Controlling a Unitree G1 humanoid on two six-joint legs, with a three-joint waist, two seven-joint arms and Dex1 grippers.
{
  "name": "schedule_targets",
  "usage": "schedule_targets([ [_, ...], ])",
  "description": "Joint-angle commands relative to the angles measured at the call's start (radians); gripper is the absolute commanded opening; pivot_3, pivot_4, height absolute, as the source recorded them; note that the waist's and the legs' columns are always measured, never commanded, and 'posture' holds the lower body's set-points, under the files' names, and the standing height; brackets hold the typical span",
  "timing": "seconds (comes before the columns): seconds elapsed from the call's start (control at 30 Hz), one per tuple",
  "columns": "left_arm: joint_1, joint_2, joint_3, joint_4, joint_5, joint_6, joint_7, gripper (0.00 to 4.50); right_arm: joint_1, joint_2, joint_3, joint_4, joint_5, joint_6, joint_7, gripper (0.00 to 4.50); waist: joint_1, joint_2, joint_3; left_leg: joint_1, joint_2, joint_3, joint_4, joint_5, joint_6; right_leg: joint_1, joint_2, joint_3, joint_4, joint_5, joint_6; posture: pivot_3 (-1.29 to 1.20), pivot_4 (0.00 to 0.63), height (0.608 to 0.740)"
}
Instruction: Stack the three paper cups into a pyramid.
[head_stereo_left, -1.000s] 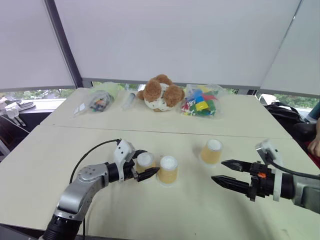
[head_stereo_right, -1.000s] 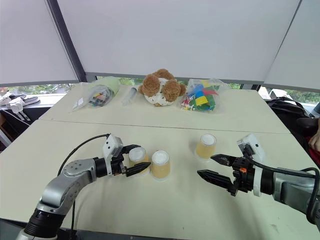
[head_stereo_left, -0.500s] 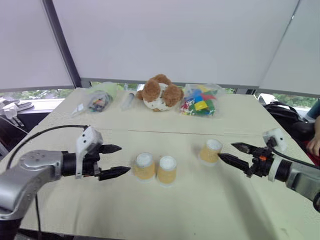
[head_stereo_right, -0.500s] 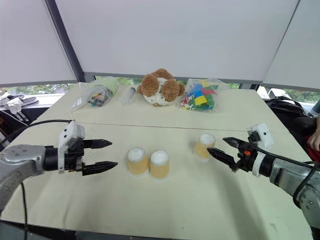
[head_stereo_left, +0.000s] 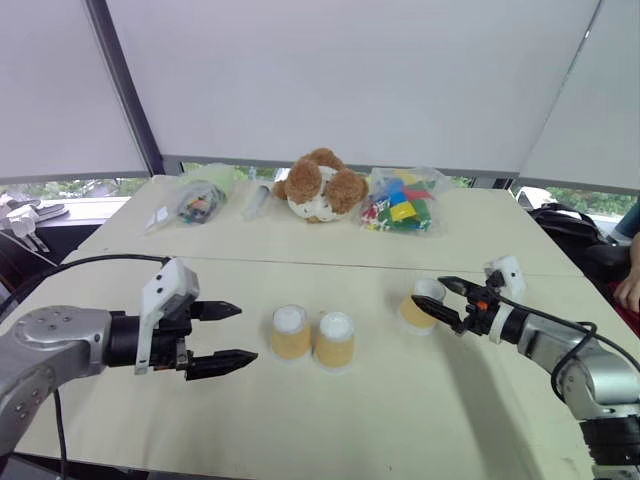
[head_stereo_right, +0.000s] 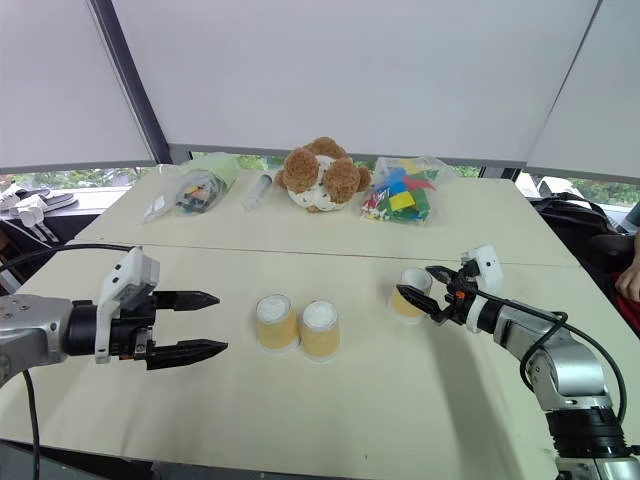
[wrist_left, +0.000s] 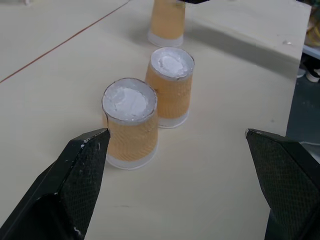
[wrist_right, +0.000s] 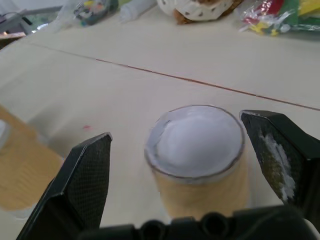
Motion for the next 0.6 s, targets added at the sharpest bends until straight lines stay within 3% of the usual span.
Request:
schedule_targets([
  [0.03, 0.006, 0.0, 0.032, -0.038, -0.028, -0.006, 0.02, 4.45, -0.034, 0.013, -0.03, -0.002, 0.013, -0.02, 0.027, 4.5, 0.0, 0.0, 0.0, 0.0, 0.0, 0.0, 0.0, 0.0, 0.0, 0.0, 0.0, 0.0, 0.0, 0.0, 0.0, 0.0, 0.15, 0.74],
  [0.6, 0.013, -0.004, -0.014, 0.001, 0.019, -0.096, 0.01, 4.45, -0.049, 0.03, -0.021, 0.092, -0.057, -0.047, 0.06, 4.5, 0.0, 0.0, 0.0, 0.0, 0.0, 0.0, 0.0, 0.0, 0.0, 0.0, 0.0, 0.0, 0.0, 0.0, 0.0, 0.0, 0.15, 0.74],
])
